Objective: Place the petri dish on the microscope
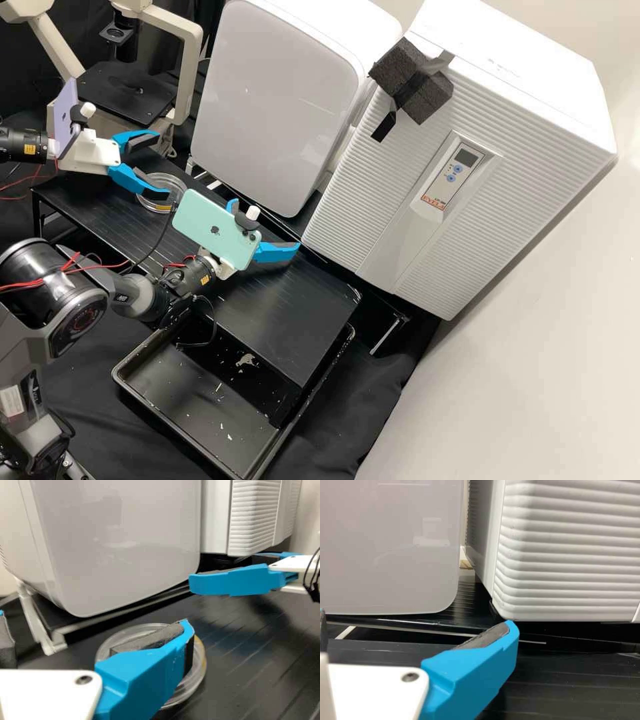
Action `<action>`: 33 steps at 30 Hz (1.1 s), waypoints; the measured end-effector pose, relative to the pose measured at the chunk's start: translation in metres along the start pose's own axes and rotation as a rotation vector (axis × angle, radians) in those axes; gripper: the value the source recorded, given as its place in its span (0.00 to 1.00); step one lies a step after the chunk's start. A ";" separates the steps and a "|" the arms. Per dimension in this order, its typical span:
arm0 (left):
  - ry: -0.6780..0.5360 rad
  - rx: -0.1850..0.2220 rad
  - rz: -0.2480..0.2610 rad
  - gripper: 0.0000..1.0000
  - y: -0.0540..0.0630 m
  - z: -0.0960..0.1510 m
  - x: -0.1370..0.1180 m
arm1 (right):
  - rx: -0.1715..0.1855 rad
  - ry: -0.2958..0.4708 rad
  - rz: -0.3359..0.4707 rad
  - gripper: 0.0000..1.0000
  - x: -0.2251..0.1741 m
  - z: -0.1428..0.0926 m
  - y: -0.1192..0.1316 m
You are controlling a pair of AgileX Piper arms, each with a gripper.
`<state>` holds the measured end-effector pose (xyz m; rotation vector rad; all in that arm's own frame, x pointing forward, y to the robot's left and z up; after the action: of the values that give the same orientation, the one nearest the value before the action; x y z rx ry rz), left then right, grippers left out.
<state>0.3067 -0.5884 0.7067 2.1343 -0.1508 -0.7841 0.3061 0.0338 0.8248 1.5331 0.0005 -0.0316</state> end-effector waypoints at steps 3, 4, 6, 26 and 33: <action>0.013 0.031 0.013 1.00 0.003 0.002 -0.004 | 0.000 0.000 0.000 1.00 0.000 0.000 0.000; 0.012 0.039 0.017 1.00 0.004 0.003 -0.006 | 0.000 0.000 0.000 1.00 0.000 0.000 0.000; 0.007 0.045 0.020 1.00 0.005 0.005 -0.007 | 0.000 0.000 0.000 1.00 0.000 0.000 0.000; -0.121 0.038 -0.011 1.00 -0.001 0.038 -0.009 | 0.000 0.000 0.000 1.00 0.000 0.000 0.000; -0.077 0.045 -0.011 1.00 -0.005 0.033 -0.007 | 0.000 0.000 0.000 1.00 0.000 0.000 0.000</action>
<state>0.2814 -0.6053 0.6913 2.1497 -0.1991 -0.8777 0.3061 0.0338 0.8248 1.5331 0.0005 -0.0316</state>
